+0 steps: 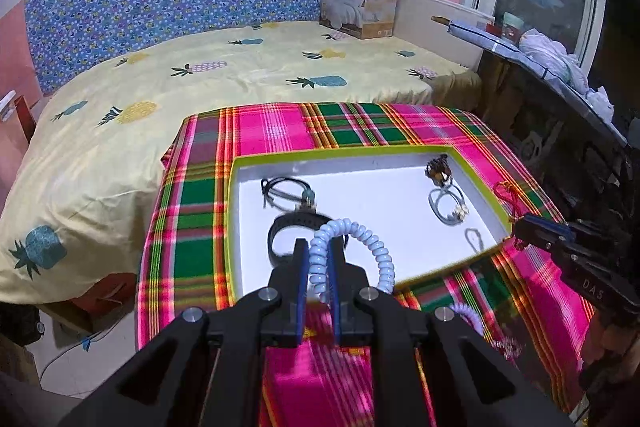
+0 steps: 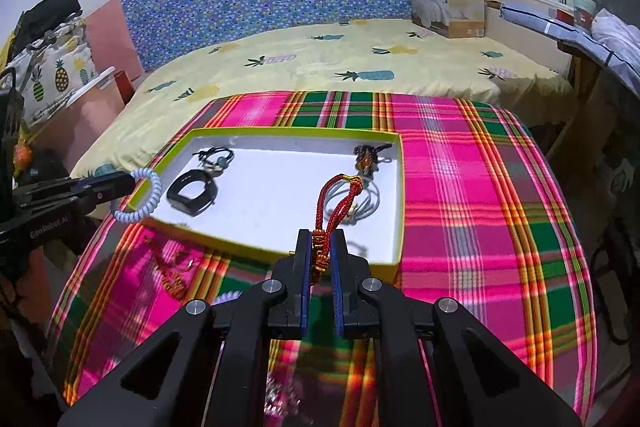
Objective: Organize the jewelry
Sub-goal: 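Carry the white coil and red tassel into the yellow box while opening both tools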
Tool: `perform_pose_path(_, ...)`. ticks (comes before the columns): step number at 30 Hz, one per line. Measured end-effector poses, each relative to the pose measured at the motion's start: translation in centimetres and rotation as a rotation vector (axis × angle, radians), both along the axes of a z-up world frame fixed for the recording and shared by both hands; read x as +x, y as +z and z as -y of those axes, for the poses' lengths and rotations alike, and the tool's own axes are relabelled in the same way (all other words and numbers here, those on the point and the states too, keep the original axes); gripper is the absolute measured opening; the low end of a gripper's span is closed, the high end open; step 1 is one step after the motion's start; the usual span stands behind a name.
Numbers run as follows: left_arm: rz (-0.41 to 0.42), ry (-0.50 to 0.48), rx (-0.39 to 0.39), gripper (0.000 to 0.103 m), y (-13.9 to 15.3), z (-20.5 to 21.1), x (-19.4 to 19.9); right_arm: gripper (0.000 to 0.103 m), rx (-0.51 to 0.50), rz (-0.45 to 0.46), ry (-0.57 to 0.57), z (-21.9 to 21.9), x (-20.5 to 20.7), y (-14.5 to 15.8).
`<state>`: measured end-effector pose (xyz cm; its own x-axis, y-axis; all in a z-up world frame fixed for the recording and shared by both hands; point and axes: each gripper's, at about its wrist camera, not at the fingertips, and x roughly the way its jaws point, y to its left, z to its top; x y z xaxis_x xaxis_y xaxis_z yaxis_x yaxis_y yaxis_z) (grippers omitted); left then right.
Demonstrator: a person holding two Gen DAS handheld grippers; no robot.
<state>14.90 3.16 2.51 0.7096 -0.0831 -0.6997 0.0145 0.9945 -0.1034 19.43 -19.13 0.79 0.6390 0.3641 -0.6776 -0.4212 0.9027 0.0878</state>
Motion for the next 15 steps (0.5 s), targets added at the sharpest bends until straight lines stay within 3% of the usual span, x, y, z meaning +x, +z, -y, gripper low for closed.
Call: perform_pose_path(15,-0.052,-0.041,0.010,0.010,-1.3,1.7,7.1,0.009,-0.028,-0.043,0.000,-0.1,4.3,-1.8)
